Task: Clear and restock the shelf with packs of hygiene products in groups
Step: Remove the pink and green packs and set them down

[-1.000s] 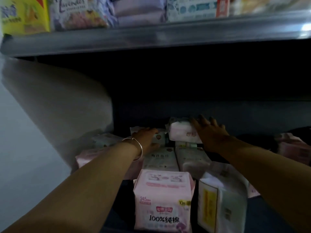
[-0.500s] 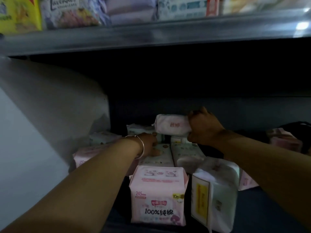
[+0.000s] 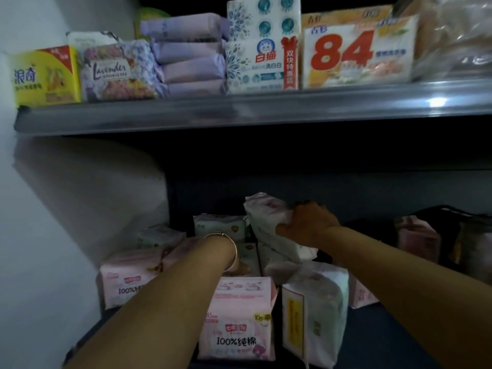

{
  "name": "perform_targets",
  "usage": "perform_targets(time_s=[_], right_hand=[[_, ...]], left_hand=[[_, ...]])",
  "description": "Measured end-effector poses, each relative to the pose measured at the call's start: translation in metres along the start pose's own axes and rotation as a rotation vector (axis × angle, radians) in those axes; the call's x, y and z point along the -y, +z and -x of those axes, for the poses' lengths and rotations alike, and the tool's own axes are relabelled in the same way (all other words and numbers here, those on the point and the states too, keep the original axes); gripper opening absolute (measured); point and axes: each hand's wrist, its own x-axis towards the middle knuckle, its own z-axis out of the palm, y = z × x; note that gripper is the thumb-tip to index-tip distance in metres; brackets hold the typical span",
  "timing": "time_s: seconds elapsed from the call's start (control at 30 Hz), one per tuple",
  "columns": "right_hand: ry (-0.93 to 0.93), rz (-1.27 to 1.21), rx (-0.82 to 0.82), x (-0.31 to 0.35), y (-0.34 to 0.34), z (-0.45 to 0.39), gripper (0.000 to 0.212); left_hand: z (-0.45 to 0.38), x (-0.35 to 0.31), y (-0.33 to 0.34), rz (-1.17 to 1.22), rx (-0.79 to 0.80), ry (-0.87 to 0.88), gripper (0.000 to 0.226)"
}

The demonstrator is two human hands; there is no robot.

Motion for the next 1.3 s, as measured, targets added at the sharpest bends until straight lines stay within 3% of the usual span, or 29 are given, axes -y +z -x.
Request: perform_targets(time_s=[0.1,0.17,0.33,0.5,0.6,0.87,1.0,1.1,1.3], right_hand=[[0.018,0.002,0.074,-0.005,0.005,0.0,0.074],[0.022,-0.023,0.076,-0.008,0.006,0.0,0.071],[0.021,-0.036,0.059,-0.007,0.009,0.005,0.065],[0.028,-0.033,0.06,-0.003,0.011,0.008,0.064],[0.041,-0.015,0.045,0.002,0.012,0.012,0.064],[-0.005,-0.022,-0.094,0.012,-0.002,0.025,0.067],[-0.062,-0.052,-0.188,0.016,-0.022,0.044,0.066],[-0.104,-0.08,-0.284,0.021,-0.037,0.068,0.063],[-0.13,-0.168,-0.381,0.031,-0.069,0.129,0.055]], left_hand=[[0.0,-0.002,0.004,0.116,0.094,-0.013,0.063],[0.0,-0.003,0.005,0.223,0.093,-0.024,0.066],[0.0,-0.001,-0.001,0.242,-0.029,0.036,0.05],[-0.002,0.004,-0.005,0.487,-0.154,0.023,0.047],[0.0,0.001,-0.004,0.652,-0.193,0.02,0.057],[0.017,-0.003,-0.018,1.167,-0.282,-0.145,0.077],[0.047,0.0,-0.029,1.322,-0.315,-0.158,0.059],[0.075,0.003,-0.031,1.441,-0.353,-0.151,0.061],[0.156,0.003,-0.032,1.514,-0.321,-0.163,0.045]])
